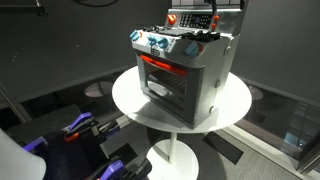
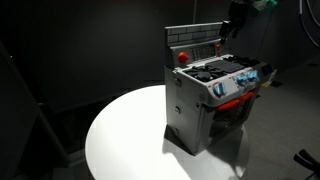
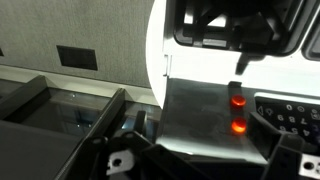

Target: Press the top button on the stove

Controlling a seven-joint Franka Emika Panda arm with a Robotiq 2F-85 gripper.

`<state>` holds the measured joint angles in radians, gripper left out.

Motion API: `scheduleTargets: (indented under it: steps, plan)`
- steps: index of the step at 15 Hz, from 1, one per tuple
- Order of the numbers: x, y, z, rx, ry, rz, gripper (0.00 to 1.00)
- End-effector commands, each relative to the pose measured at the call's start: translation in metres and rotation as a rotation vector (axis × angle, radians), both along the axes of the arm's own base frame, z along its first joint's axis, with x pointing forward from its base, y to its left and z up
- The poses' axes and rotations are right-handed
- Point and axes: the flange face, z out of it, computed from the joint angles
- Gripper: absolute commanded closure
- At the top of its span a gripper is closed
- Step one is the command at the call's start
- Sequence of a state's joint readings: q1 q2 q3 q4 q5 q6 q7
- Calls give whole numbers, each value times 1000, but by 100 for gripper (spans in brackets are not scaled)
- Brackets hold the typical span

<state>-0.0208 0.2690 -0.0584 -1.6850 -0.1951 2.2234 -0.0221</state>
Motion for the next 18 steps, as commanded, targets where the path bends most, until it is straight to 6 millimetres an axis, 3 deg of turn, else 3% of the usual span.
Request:
scheduleTargets:
  steps: [1, 8, 18]
  plan:
    - [-29, 5, 21, 22, -7, -14, 0]
    - [-92, 12, 46, 55, 40, -62, 0]
    - [-190, 21, 56, 125, 172, -142, 0]
